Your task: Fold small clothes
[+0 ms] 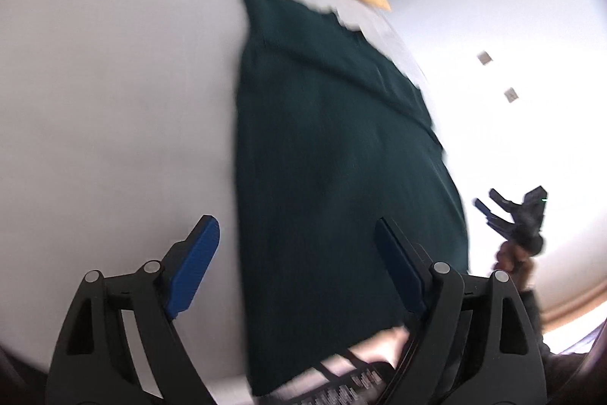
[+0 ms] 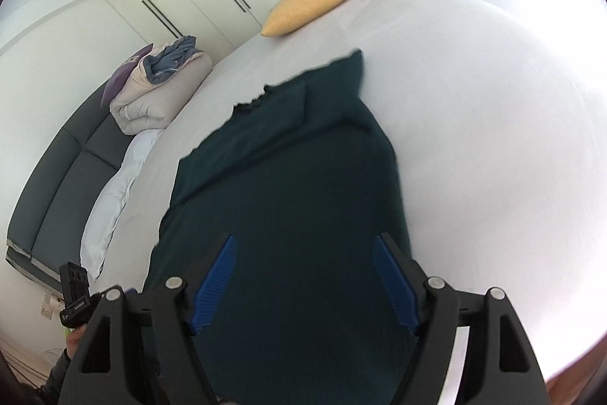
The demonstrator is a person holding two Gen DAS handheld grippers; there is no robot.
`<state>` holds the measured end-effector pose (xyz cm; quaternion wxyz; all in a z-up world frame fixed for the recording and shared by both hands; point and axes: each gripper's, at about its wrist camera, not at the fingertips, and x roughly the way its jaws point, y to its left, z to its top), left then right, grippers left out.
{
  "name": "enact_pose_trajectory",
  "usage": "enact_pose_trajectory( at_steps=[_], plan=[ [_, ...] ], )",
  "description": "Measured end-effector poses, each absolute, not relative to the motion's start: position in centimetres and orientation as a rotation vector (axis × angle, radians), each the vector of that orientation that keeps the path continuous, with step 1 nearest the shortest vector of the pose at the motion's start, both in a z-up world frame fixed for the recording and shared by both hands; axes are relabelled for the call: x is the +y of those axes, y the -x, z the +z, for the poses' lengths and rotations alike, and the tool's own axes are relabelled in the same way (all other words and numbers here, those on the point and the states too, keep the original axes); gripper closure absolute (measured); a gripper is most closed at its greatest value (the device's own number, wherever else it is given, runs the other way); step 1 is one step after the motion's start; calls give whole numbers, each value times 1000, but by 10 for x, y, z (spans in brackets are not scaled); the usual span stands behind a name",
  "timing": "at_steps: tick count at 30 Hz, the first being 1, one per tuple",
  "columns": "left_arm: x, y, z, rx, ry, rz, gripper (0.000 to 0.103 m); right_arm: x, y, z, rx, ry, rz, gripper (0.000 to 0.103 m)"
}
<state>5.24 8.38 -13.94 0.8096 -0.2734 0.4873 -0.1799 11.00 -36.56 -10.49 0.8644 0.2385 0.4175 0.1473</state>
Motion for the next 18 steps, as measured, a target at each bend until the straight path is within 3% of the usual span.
enact_pose_trajectory(
  at_steps=[8,18],
  plan=[
    [82,2,-154,1144,628,-410,20,-376,-65,-126,896,-585,267,26],
    [62,-25,-169,1184,616,-433,21,-369,-51,-125,901,-589,321,27]
  ],
)
